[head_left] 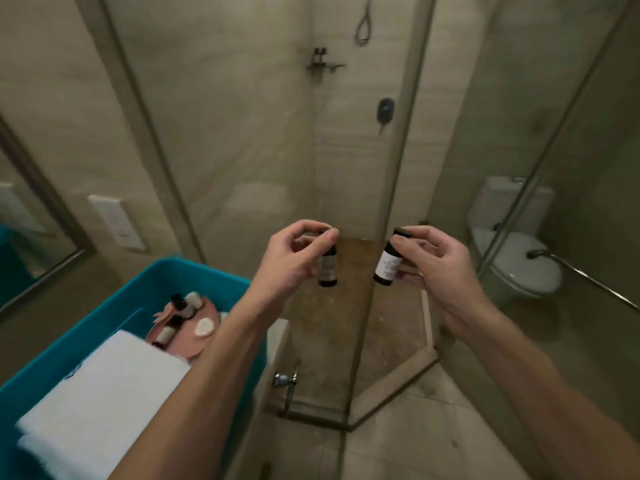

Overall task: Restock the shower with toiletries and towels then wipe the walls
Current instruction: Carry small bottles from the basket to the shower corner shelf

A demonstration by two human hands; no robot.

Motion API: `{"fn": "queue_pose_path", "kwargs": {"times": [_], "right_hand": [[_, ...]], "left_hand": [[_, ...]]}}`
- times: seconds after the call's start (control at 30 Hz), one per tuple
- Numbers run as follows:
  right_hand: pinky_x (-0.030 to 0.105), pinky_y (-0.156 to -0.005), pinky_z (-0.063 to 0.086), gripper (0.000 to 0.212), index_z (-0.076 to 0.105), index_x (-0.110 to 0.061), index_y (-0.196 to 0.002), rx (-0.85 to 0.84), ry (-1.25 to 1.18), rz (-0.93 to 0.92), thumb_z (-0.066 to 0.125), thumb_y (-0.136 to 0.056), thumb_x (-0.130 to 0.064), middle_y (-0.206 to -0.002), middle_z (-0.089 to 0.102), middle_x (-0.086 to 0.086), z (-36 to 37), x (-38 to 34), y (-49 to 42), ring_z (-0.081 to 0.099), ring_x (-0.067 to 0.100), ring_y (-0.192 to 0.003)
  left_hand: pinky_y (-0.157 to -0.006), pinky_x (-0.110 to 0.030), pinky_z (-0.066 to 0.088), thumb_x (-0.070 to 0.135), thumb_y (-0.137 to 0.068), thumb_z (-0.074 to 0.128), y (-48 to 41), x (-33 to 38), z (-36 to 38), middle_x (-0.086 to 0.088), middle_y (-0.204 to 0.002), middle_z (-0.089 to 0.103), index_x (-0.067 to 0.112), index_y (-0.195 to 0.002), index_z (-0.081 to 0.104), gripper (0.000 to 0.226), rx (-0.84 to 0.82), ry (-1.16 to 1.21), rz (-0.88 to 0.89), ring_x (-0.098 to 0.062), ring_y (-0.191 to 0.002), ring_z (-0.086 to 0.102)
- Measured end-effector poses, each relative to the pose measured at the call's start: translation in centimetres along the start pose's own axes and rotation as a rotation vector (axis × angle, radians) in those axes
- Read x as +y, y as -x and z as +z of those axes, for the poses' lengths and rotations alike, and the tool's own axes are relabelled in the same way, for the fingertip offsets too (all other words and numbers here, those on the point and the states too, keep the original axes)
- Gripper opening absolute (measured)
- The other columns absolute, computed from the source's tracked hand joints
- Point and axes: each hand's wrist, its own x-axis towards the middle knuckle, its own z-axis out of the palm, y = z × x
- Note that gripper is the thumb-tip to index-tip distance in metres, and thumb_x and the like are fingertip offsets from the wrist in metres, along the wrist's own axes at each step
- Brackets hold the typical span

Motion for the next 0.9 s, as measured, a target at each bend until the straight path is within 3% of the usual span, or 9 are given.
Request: {"fn": "queue_pose_path", "kwargs": {"times": [0.17, 0.33, 0.47, 0.67, 0.9], "right_hand": [[0.038, -0.078, 0.060, 0.013, 0.070, -0.013, -0.102, 0.088, -0.008, -0.043, 0.072, -0.090, -0.017, -0.094, 0.073, 0.005, -8.5, -2.5, -1.2, 0.071, 0.015, -0.085], [0.035, -0.075, 0.061, 0.013, 0.070, -0.013, -0.102, 0.083, 0.009, -0.105, 0.072, -0.090, -0.017, -0.091, 0.073, 0.004, -16.8, -4.0, -3.2, 0.073, 0.014, -0.083], [0.034, -0.074, 0.061, 0.011, 0.073, -0.018, -0.099, 0.074, 0.053, -0.131, 0.075, -0.089, -0.021, -0.096, 0.075, 0.008, -23.0, -4.7, -6.2, 0.073, 0.016, -0.086], [0.024, -0.069, 0.057, 0.015, 0.073, -0.016, -0.102, 0.056, 0.057, -0.123, 0.075, -0.089, -0.023, -0.099, 0.076, 0.007, -28.0, -4.3, -11.6, 0.074, 0.017, -0.089], [0.025, -0.070, 0.058, 0.016, 0.073, -0.017, -0.102, 0.025, 0.067, -0.090, 0.076, -0.088, -0.023, -0.099, 0.076, 0.004, -28.8, -2.2, -20.8, 0.074, 0.015, -0.090]], "left_hand": [[-0.062, -0.026, 0.052, 0.028, -0.093, 0.072, -2.9, 0.4, 9.3, -0.010, -0.087, 0.068, 0.016, -0.100, 0.071, 0.015, -0.162, -0.037, 0.018, -0.013, -0.079, 0.060], [-0.056, -0.019, 0.050, 0.032, -0.093, 0.071, -6.1, 0.7, 18.6, -0.006, -0.089, 0.070, 0.017, -0.101, 0.070, 0.017, -0.138, -0.014, 0.043, -0.004, -0.075, 0.064], [-0.058, -0.021, 0.051, 0.034, -0.092, 0.071, -8.4, 0.5, 25.0, -0.003, -0.090, 0.072, 0.017, -0.103, 0.071, 0.020, -0.114, 0.027, 0.043, -0.005, -0.076, 0.066], [-0.063, -0.021, 0.053, 0.036, -0.092, 0.071, -11.6, -0.4, 29.4, -0.008, -0.099, 0.074, 0.018, -0.104, 0.072, 0.021, -0.071, 0.007, 0.030, -0.009, -0.085, 0.068], [-0.068, -0.023, 0.056, 0.035, -0.092, 0.072, -19.5, -2.3, 30.3, -0.007, -0.103, 0.075, 0.018, -0.102, 0.073, 0.020, -0.002, -0.049, 0.040, -0.011, -0.092, 0.070]]}}
